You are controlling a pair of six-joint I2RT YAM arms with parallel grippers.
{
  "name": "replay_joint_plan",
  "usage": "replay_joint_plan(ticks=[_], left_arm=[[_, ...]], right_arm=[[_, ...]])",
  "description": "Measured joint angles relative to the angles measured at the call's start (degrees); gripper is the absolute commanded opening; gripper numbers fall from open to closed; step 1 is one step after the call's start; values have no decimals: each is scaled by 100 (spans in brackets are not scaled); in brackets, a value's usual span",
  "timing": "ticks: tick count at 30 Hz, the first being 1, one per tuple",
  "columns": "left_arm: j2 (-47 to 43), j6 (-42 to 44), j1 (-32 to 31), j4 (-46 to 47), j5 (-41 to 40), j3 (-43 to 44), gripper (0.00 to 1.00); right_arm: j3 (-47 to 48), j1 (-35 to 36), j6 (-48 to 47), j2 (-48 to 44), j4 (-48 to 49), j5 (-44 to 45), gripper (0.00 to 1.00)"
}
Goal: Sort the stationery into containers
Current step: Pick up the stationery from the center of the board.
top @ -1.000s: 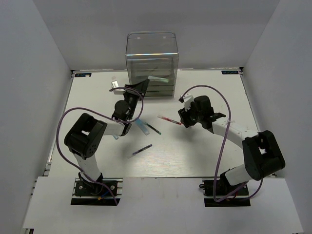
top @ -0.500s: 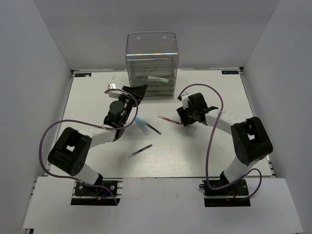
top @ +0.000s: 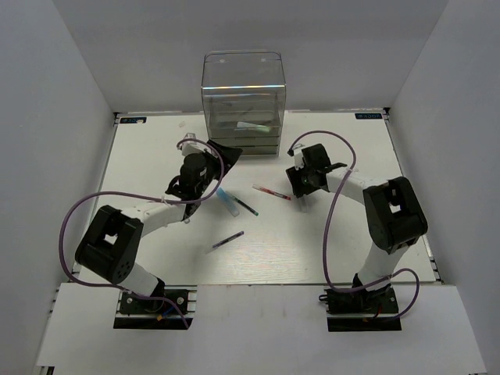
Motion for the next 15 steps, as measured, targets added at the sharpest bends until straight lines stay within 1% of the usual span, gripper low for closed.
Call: replay_joint_plan(ticks=[7,15], left_arm=[[94,17,0,-391,39,433,80],[367,17,0,-610,63,555,80]], right_arm=[[136,-129,116,203,-210,-129,54],[306,-245,195,332,-361,-332,51]])
